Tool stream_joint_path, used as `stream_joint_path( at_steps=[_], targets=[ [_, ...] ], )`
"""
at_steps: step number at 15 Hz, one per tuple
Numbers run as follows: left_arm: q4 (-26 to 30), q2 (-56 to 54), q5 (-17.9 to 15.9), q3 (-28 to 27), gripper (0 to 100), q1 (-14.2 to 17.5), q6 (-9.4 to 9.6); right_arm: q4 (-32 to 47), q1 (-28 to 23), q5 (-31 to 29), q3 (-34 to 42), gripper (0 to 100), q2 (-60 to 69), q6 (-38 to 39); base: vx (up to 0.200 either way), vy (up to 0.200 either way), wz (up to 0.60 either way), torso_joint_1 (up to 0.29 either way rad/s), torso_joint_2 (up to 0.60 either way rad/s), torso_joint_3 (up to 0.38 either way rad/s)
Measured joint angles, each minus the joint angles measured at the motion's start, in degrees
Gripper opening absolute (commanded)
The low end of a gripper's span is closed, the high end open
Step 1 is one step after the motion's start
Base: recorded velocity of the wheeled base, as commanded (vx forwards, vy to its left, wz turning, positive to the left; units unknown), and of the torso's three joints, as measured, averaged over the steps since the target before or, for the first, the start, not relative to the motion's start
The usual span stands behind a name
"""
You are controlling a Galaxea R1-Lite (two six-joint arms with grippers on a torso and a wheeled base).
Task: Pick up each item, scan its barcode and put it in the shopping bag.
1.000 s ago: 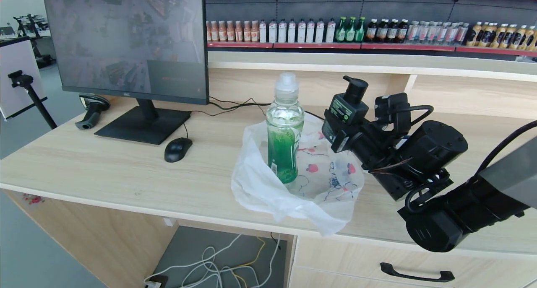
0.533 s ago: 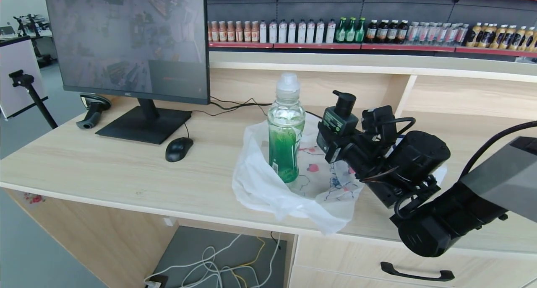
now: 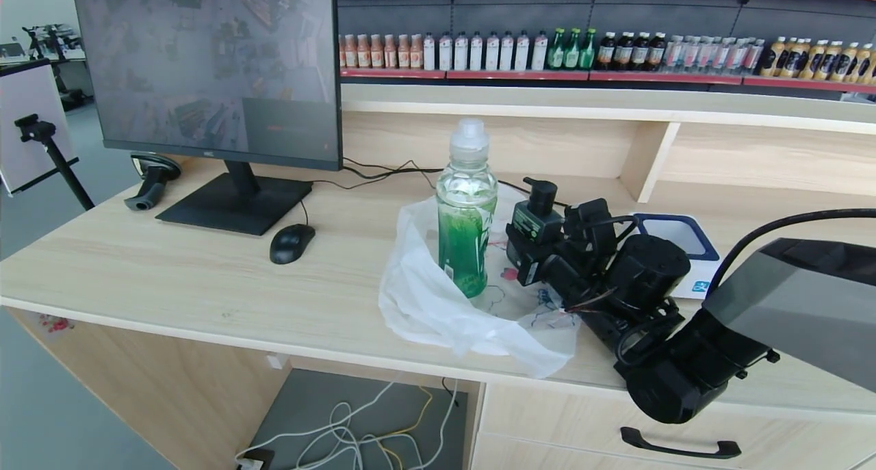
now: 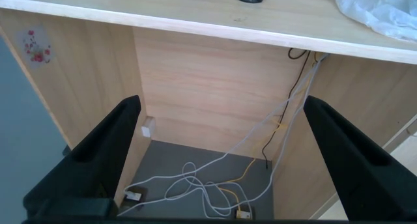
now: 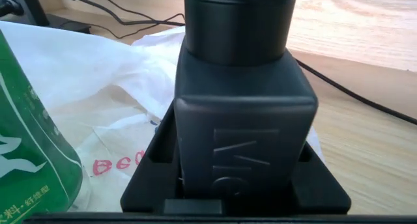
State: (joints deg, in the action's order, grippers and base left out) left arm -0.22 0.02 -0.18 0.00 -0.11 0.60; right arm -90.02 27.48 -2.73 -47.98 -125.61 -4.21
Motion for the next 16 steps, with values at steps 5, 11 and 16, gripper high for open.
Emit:
stream_joint_path(
  at_steps=[5, 11, 16],
  targets=[
    [0.00, 0.00, 0.00, 0.00, 100, 0.01, 0.02, -0.06, 0.44, 0.00, 0.66, 0, -0.63, -1.15, 0.000, 0.000, 0.00, 0.000, 0.00, 0.000],
    [-0.16, 0.00, 0.00, 0.00, 100, 0.01, 0.02, -0.09, 0.57, 0.00, 1.43, 0, -1.15, 0.46, 0.000, 0.000, 0.00, 0.000, 0.00, 0.000],
    [-0.21, 0.00, 0.00, 0.00, 100, 0.01, 0.09, 0.10, 0.52, 0.02, 3.72, 0, -1.16, 0.54, 0.000, 0.000, 0.00, 0.000, 0.00, 0.000]
  ],
)
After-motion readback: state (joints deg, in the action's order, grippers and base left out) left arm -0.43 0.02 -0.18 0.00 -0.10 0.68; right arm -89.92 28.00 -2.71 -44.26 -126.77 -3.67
